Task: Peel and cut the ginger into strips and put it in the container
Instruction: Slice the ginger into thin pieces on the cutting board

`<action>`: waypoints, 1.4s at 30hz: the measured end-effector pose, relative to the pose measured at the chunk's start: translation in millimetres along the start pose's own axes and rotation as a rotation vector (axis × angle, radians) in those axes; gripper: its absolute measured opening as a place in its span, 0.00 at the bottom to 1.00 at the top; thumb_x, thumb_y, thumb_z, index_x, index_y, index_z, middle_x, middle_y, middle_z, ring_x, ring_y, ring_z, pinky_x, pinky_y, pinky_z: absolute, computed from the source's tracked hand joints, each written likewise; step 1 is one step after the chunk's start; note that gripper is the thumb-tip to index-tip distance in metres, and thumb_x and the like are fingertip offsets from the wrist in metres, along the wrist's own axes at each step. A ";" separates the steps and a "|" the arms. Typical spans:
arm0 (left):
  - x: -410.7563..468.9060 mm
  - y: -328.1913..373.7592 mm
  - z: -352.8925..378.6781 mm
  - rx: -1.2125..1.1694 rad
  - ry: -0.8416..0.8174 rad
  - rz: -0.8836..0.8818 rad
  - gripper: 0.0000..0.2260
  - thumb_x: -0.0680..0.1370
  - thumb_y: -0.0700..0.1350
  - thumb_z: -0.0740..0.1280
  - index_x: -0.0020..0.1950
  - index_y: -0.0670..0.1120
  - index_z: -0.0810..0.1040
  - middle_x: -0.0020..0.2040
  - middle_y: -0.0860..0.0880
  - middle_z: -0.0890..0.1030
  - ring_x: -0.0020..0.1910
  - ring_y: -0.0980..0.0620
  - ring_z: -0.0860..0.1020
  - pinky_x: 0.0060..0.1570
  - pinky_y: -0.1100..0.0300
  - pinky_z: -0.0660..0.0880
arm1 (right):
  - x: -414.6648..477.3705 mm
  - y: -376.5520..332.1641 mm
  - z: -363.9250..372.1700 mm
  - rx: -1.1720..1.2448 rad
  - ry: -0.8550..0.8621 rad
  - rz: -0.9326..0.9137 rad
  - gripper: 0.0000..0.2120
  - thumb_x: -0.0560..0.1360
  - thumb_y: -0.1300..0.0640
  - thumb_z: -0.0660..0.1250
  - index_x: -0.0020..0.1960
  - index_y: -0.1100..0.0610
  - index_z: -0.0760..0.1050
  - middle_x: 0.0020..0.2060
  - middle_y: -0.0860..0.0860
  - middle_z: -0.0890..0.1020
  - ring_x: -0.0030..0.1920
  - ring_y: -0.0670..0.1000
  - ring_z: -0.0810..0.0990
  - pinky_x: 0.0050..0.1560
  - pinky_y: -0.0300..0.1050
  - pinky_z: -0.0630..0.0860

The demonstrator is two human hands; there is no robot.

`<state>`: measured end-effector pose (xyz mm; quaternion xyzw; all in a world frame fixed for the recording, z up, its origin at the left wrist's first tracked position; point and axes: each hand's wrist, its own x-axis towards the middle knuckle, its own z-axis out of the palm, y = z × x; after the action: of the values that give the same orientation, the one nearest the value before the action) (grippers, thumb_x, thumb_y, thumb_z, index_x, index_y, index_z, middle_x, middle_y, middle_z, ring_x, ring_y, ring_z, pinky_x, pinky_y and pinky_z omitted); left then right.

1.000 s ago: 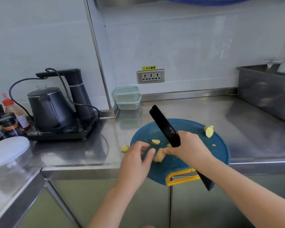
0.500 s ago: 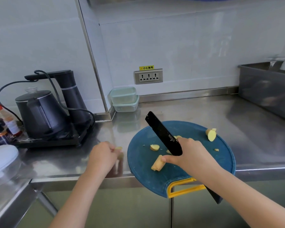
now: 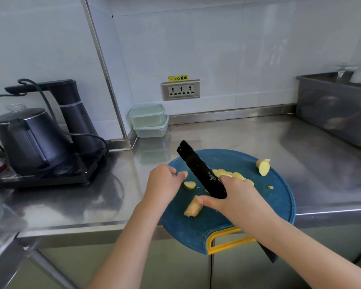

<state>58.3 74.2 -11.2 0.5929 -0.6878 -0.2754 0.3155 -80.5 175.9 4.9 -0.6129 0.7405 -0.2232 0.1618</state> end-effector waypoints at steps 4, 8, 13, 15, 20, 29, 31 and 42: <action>-16.1 -3.6 -1.5 0.008 0.052 0.071 0.11 0.77 0.49 0.67 0.56 0.46 0.79 0.44 0.55 0.79 0.44 0.58 0.79 0.46 0.68 0.73 | 0.8 5.4 0.8 -0.023 0.017 0.019 0.22 0.69 0.32 0.66 0.51 0.49 0.71 0.37 0.44 0.74 0.35 0.43 0.74 0.30 0.35 0.68; -62.6 -4.0 -3.8 -0.053 -0.004 0.268 0.07 0.78 0.41 0.65 0.51 0.52 0.78 0.43 0.60 0.79 0.44 0.67 0.76 0.42 0.76 0.70 | -1.6 3.6 2.7 -0.048 0.029 0.007 0.23 0.68 0.30 0.64 0.46 0.49 0.69 0.34 0.45 0.74 0.32 0.43 0.72 0.28 0.35 0.65; -82.0 -9.0 0.4 -0.088 -0.070 0.309 0.11 0.74 0.41 0.68 0.53 0.55 0.77 0.45 0.61 0.80 0.47 0.68 0.76 0.48 0.72 0.74 | -1.3 -1.7 6.6 -0.062 0.020 -0.022 0.22 0.70 0.31 0.63 0.43 0.50 0.68 0.33 0.46 0.74 0.29 0.44 0.70 0.28 0.36 0.65; -82.6 -12.0 6.0 -0.091 0.003 0.313 0.10 0.73 0.42 0.71 0.51 0.53 0.78 0.44 0.60 0.80 0.46 0.67 0.76 0.46 0.73 0.73 | -1.7 -1.8 5.9 -0.062 0.025 -0.044 0.23 0.70 0.31 0.62 0.44 0.52 0.69 0.32 0.46 0.73 0.29 0.44 0.70 0.28 0.36 0.64; -88.5 -21.3 15.9 -0.179 0.172 0.300 0.06 0.72 0.42 0.74 0.45 0.50 0.80 0.40 0.57 0.81 0.42 0.62 0.78 0.43 0.70 0.75 | -7.6 2.2 -2.6 0.054 0.039 -0.139 0.26 0.74 0.33 0.48 0.41 0.54 0.70 0.31 0.50 0.74 0.29 0.47 0.71 0.29 0.42 0.68; -90.3 -31.4 22.6 -0.132 0.296 0.384 0.06 0.71 0.41 0.74 0.44 0.48 0.79 0.39 0.56 0.77 0.42 0.58 0.76 0.39 0.72 0.71 | -13.5 -4.2 2.7 -0.162 -0.116 -0.171 0.14 0.82 0.46 0.51 0.47 0.53 0.69 0.39 0.51 0.75 0.35 0.49 0.73 0.36 0.44 0.73; -89.0 -31.4 24.9 -0.173 0.301 0.366 0.06 0.72 0.39 0.73 0.43 0.48 0.78 0.40 0.55 0.77 0.41 0.58 0.76 0.39 0.73 0.71 | -15.0 -7.4 6.3 -0.238 -0.129 -0.206 0.14 0.83 0.48 0.50 0.51 0.55 0.69 0.41 0.51 0.74 0.37 0.50 0.74 0.40 0.46 0.74; -86.1 -31.6 25.3 -0.274 0.249 0.308 0.05 0.73 0.42 0.72 0.41 0.48 0.76 0.39 0.53 0.77 0.38 0.58 0.75 0.36 0.72 0.70 | -15.3 -18.4 -17.9 -0.130 -0.173 -0.121 0.13 0.83 0.51 0.50 0.46 0.55 0.67 0.35 0.49 0.71 0.36 0.49 0.72 0.33 0.39 0.66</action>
<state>67.8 155.0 -60.6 0.4619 -0.6823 -0.2395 0.5136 -71.4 190.5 29.3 -0.6827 0.6982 -0.1306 0.1713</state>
